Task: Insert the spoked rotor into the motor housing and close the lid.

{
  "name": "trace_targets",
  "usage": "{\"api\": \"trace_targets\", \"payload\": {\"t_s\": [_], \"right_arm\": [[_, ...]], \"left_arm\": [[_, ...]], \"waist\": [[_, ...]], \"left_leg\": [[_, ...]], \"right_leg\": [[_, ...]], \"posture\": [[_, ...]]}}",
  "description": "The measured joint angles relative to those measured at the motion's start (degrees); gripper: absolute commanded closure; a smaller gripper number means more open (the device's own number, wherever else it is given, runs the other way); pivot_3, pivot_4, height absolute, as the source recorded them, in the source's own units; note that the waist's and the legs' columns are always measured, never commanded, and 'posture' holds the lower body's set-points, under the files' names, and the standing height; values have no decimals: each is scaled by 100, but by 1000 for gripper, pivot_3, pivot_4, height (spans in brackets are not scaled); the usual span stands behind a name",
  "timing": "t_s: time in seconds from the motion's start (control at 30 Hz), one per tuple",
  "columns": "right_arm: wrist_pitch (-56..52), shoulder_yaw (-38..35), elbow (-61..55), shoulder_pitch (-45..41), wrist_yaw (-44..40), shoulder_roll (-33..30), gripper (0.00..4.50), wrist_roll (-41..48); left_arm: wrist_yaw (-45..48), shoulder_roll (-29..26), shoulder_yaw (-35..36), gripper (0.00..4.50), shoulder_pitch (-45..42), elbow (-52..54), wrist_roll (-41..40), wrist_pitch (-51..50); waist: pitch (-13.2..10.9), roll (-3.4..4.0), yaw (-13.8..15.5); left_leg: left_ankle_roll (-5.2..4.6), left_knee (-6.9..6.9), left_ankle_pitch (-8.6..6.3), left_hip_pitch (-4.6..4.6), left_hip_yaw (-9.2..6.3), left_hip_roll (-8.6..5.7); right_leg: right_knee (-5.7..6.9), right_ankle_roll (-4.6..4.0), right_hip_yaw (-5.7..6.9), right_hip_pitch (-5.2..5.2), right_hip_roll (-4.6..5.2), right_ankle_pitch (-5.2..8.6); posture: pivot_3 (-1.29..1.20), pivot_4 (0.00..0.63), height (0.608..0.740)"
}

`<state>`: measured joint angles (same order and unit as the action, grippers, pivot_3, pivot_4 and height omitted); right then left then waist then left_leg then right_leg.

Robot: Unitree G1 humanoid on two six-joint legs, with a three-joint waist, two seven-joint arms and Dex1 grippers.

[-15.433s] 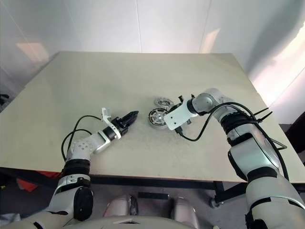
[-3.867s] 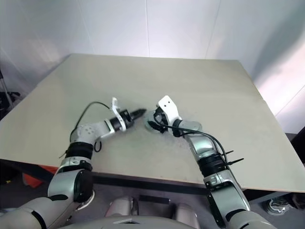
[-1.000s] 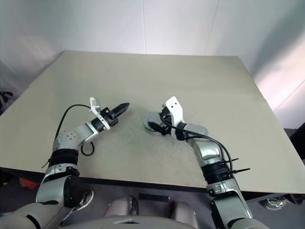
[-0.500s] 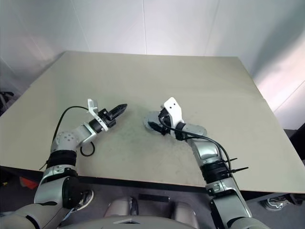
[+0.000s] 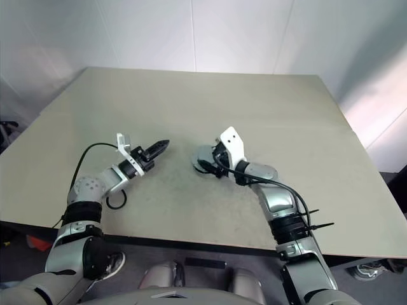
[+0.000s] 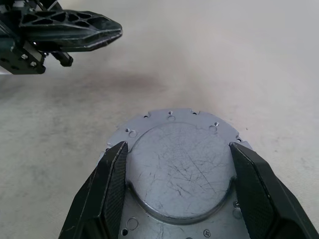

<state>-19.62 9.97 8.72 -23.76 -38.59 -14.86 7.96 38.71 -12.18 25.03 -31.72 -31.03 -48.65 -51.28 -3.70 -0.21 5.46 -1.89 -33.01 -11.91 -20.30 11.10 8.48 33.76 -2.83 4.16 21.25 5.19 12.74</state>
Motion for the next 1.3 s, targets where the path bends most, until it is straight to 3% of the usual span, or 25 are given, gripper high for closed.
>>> {"api": "trace_targets", "payload": {"t_s": [0.67, 1.3], "right_arm": [[193, 150, 219, -31, 122, -72, 1393, -164], [-397, 327, 49, -179, 166, -287, 1393, -202]], "left_arm": [[1, -5, -35, 4500, 3, 2, 49, 4], [-11, 10, -74, 4500, 80, 100, 48, -71]], "waist": [[0, 0, 4], [6, 1, 35]], "left_leg": [[0, -6, 0, 18, 0, 2], [0, -8, 0, 38, -1, -1]], "right_leg": [[3, 0, 1, -19, 0, 0], [2, 0, 1, -43, 3, 0]], "posture": [[0, 0, 740], [0, 0, 740]]}}
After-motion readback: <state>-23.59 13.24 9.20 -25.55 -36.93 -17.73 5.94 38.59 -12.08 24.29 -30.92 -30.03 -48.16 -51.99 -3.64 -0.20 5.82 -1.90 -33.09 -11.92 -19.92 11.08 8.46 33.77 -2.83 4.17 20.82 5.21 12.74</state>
